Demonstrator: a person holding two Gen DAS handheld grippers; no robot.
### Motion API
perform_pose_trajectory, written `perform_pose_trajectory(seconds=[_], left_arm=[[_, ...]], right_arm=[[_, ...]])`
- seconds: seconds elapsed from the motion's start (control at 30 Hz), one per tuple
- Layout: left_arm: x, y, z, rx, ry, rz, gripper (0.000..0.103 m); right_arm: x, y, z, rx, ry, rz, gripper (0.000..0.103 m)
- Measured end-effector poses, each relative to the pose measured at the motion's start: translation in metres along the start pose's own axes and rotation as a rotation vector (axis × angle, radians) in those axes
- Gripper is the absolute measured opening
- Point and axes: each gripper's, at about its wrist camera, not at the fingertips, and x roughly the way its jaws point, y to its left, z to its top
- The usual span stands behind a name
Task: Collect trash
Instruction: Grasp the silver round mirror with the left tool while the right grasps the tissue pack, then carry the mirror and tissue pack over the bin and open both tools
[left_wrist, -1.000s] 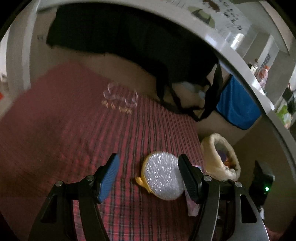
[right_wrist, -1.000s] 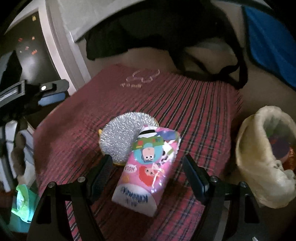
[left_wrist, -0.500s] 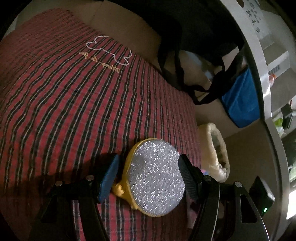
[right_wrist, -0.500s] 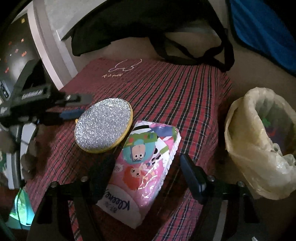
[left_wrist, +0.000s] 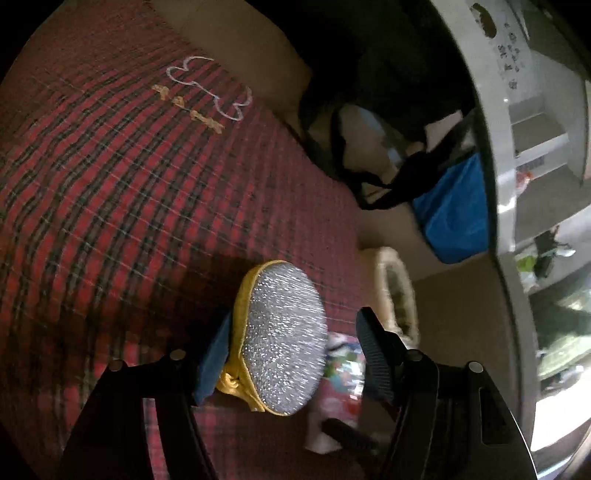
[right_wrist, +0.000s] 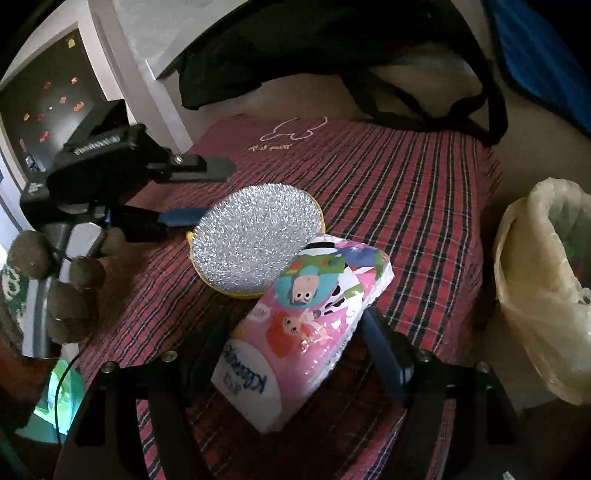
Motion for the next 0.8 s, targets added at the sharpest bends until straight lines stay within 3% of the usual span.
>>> perform_pose_trajectory(seconds=[0.13,0.2,0.27,0.3,0.43,0.63,0.8], left_arm=[[0.000,-0.014,-0.005,0.037,0.023,-0.013,0.066],[0.004,-0.021,-0.008,0.062,0.033,0.024,0.058],[0.006,-0.025,-0.011,0.090,0.034,0.064,0.020],[0.006,-0.026,-0.012,0.095,0.029,0.078,0.013],[-0.005,-0.033,-0.019,0.146,-0.054,0.124,0.014],[-0.040,-0.055,-0.034,0.289,-0.307,0.357,0.014],[-0.059,-0.051,-0.043,0.322,-0.369,0.390,0.014]], right_arm=[[0.001,-0.001,-0.001,-0.003,-0.003,-0.001,0.071],[0.001,-0.002,-0.001,-0.002,-0.004,-0.003,0.071],[0.000,-0.001,-0.004,-0.001,-0.006,-0.010,0.072],[0.000,-0.001,-0.004,0.000,-0.008,-0.017,0.072],[-0.003,0.002,-0.003,0.005,-0.016,-0.061,0.072],[0.008,0.009,0.008,0.031,0.023,-0.141,0.072],[0.030,0.027,0.017,-0.065,0.063,-0.224,0.073]])
